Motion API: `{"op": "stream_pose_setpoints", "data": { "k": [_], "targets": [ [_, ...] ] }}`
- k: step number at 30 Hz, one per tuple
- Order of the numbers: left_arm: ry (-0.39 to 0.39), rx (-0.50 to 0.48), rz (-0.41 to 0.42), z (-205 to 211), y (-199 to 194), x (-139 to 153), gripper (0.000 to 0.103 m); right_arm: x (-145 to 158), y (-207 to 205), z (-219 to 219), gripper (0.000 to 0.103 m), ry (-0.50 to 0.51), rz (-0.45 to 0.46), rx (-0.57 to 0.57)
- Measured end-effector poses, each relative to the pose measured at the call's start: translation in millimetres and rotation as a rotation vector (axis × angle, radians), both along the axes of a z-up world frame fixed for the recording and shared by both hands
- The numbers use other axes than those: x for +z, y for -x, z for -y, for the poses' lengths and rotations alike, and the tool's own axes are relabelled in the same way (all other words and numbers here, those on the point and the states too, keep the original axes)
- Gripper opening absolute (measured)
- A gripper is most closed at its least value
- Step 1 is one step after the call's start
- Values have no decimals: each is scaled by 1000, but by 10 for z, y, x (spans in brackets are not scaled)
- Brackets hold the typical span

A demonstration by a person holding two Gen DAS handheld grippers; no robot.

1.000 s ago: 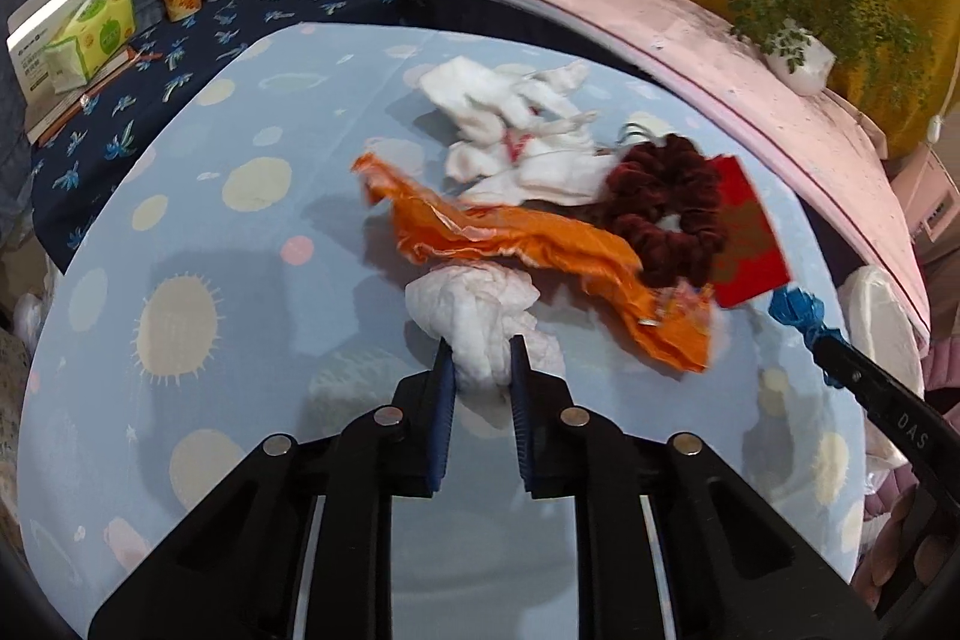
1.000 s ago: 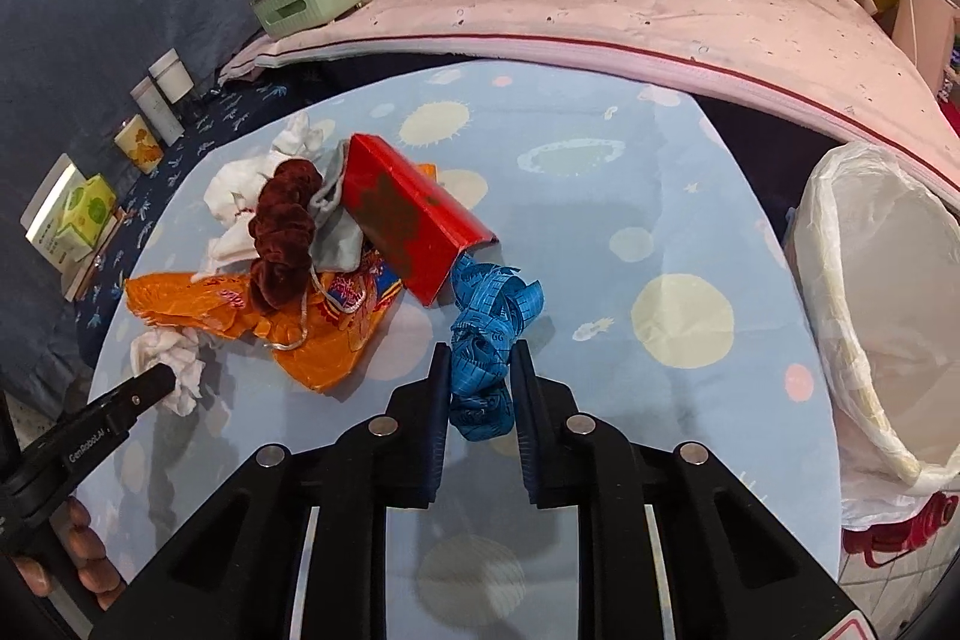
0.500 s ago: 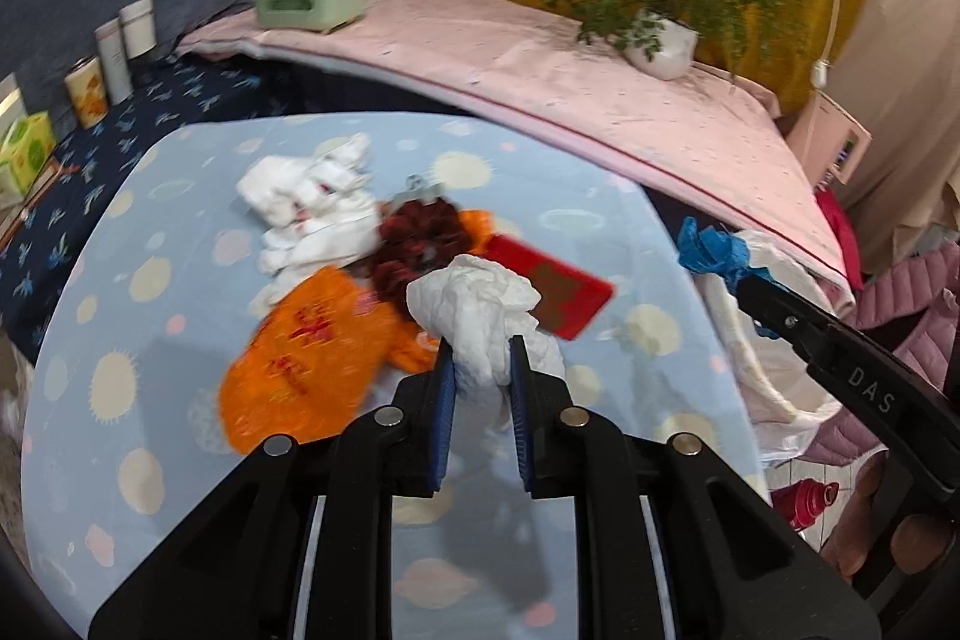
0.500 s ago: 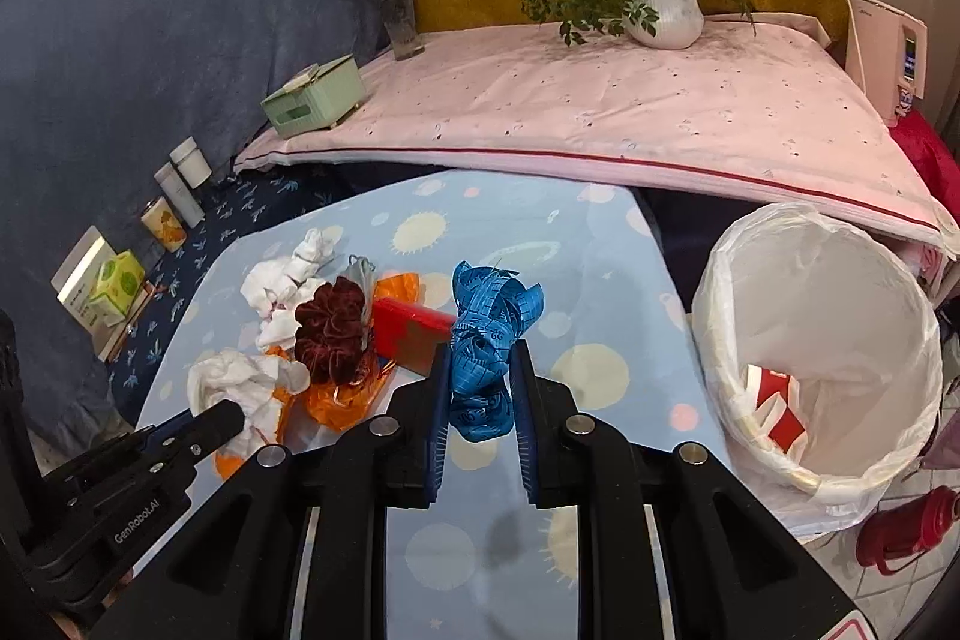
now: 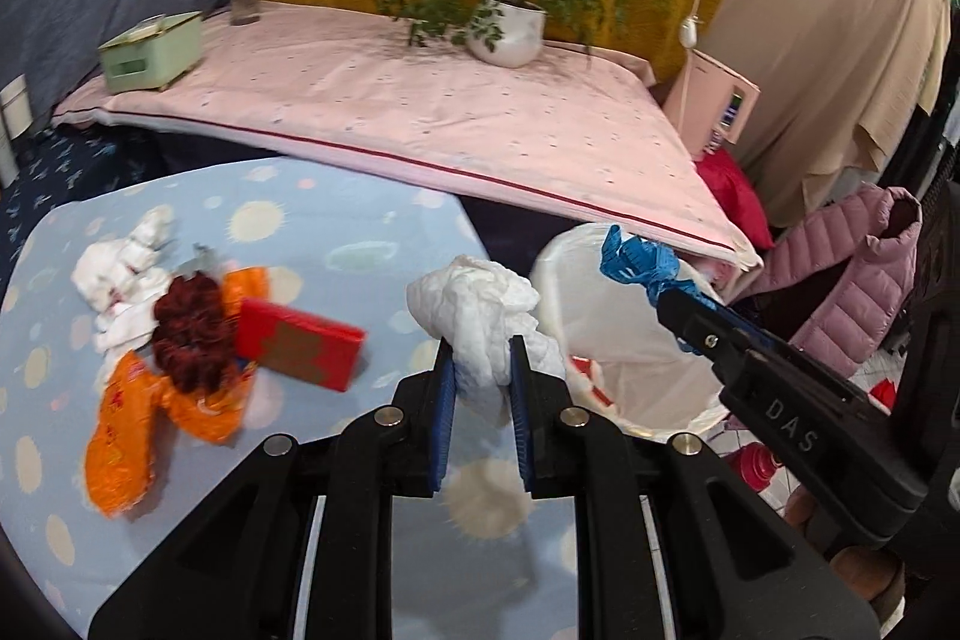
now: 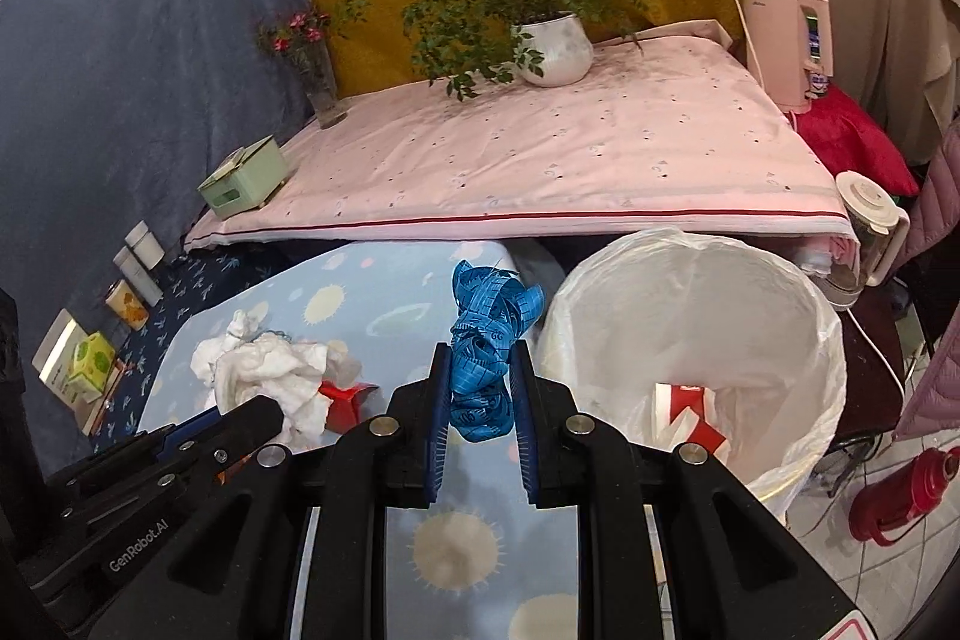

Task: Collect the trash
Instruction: 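Carry tissue and blue cloth over the bin and open both tools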

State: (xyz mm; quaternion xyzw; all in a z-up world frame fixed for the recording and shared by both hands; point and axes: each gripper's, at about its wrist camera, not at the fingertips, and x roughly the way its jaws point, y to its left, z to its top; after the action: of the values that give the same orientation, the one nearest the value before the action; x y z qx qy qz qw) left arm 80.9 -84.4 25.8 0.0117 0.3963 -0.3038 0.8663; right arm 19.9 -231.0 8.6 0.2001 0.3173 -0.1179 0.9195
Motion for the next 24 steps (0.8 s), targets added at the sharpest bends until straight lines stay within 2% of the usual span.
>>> {"op": "stream_pose_setpoints", "data": {
  "k": [12, 24],
  "targets": [
    [-18, -144, -26, 874, 31, -121, 17, -196, 230, 735, 18, -37, -22, -139],
    [-41, -202, -50, 1339, 2, -267, 17, -393, 231, 1090, 18, -54, -59, -202]
  ]
}}
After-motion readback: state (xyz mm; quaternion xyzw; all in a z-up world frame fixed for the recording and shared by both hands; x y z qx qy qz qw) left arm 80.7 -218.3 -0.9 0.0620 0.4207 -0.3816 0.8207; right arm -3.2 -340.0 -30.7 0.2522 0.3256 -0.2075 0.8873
